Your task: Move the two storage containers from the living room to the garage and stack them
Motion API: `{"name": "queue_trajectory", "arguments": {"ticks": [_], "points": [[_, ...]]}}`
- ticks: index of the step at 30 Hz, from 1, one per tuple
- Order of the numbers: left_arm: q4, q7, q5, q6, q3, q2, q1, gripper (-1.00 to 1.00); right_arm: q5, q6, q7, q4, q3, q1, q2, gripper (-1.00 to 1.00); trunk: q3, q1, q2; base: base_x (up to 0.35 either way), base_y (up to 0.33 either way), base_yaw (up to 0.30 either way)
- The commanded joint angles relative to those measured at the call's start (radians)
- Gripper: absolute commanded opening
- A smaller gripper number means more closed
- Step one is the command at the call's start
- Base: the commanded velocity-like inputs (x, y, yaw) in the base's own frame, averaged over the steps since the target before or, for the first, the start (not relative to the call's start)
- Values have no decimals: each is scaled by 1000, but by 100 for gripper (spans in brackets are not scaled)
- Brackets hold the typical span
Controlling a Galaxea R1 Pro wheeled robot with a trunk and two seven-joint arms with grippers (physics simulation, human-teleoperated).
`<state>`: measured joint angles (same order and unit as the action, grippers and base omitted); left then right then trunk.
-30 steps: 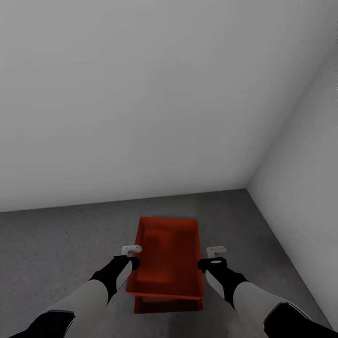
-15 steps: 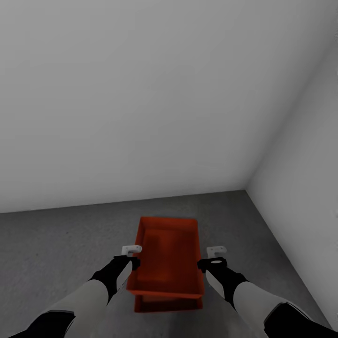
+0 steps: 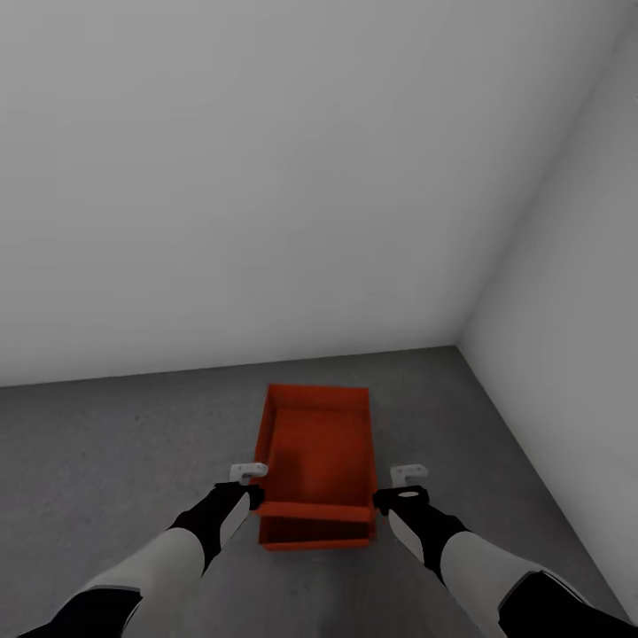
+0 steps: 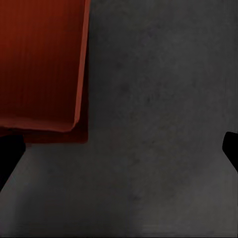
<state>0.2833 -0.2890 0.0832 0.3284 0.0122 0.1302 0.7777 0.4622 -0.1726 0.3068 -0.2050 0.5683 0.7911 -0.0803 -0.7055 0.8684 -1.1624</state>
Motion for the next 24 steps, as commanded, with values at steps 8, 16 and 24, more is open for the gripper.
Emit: {"name": "queue_trajectory", "arguments": {"ticks": [8,16,24], "points": [[2,-5,9,4,2,0,0,100,6,-7,6,-2,9,0,0,100,-1,-1,-1,-314,0,0],[2,-5,9,4,1,0,0,100,6,-6,6,-2,9,0,0,100,-1,-1,-1,-314,0,0],[2,-4,9,4,-1,-1,0,100,6,-5,6,-2,10,0,-1,100,8,-1,-1,-142,0,0]]}}
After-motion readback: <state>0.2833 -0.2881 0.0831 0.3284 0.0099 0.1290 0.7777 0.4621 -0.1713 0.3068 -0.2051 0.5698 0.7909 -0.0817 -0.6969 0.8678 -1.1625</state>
